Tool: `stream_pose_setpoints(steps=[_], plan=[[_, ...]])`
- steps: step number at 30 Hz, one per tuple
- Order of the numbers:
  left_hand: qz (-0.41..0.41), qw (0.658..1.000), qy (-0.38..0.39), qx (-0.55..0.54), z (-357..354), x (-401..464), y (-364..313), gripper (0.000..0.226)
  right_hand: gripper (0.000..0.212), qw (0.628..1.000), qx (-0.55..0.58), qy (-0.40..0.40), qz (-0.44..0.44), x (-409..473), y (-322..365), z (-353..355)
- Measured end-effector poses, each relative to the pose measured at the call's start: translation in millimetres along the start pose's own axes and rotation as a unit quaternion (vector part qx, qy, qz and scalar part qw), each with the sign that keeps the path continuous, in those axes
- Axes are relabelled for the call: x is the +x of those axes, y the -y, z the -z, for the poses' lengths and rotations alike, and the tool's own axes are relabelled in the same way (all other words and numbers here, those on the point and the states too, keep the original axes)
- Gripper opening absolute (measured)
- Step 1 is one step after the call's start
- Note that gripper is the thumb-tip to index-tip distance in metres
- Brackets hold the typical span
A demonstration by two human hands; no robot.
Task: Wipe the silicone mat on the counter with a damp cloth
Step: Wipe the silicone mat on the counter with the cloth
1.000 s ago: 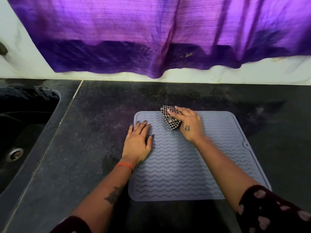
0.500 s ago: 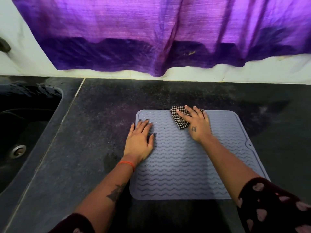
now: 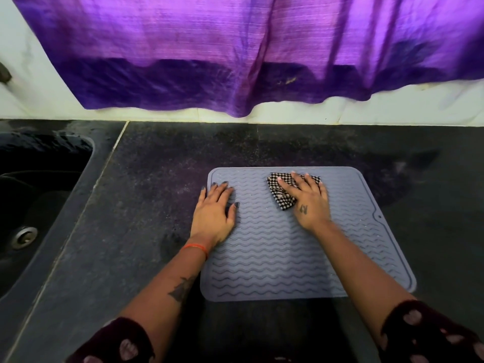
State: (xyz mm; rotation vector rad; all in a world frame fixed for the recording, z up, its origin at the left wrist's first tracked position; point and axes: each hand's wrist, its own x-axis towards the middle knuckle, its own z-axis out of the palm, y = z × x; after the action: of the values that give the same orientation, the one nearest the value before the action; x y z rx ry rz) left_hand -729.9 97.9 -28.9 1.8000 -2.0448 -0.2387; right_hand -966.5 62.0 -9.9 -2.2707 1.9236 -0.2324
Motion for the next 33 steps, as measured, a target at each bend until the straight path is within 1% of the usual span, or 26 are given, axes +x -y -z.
stream_pose_setpoints(steps=[3,4,6,9,10,15,16,18,20,23,27,30,33], plan=[[-0.002,1.0,0.0,0.004,0.5,0.2,-0.2,0.072,0.069,0.998,0.002,0.053,0.017,4.4,-5.4,16.6],[-0.002,1.0,0.001,0.004,0.6,0.1,-0.2,0.072,0.068,0.998,0.011,0.061,0.017,0.4,-6.4,20.4],[-0.001,1.0,0.004,0.005,0.4,0.4,-0.1,0.071,0.07,0.999,0.007,0.046,0.016,-17.9,-5.4,18.1],[0.004,1.0,0.008,0.005,0.6,0.6,-0.7,0.061,0.076,1.0,0.004,-0.013,0.007,-43.8,0.1,0.7],[0.005,1.0,0.009,0.003,1.0,0.2,-1.2,0.06,0.076,1.0,0.012,-0.017,0.003,-43.6,-0.2,-1.8],[0.004,1.0,0.011,0.0,3.4,-1.3,-1.8,0.059,0.073,0.998,0.007,0.06,0.025,-31.1,-5.1,18.1],[0.003,1.0,0.011,0.001,3.1,-1.5,-1.8,0.059,0.071,0.998,0.007,0.062,0.025,-34.6,-5.6,23.1],[0.002,1.0,0.012,0.003,1.9,-1.5,-1.4,0.059,0.065,0.999,0.01,0.021,0.039,-53.8,-8.3,22.3],[0.0,1.0,0.009,0.005,0.8,-0.5,-0.6,0.06,0.069,0.999,0.015,-0.02,0.045,-78.9,-11.4,8.7],[-0.001,1.0,0.002,0.009,0.8,0.0,-0.9,0.061,0.074,0.999,0.007,-0.019,0.034,-87.9,-15.9,-8.1],[-0.005,1.0,0.005,0.015,1.8,-1.4,-1.7,0.059,0.073,0.999,0.009,0.008,0.048,-80.0,-13.4,9.2],[-0.005,1.0,0.007,0.019,0.1,-1.6,-1.1,0.059,0.072,0.998,0.034,-0.026,0.046,-101.5,-16.5,8.6],[-0.003,1.0,0.007,0.02,-1.2,-0.5,1.0,0.058,0.077,0.999,0.016,-0.028,0.035,-121.0,-16.2,-6.5]])
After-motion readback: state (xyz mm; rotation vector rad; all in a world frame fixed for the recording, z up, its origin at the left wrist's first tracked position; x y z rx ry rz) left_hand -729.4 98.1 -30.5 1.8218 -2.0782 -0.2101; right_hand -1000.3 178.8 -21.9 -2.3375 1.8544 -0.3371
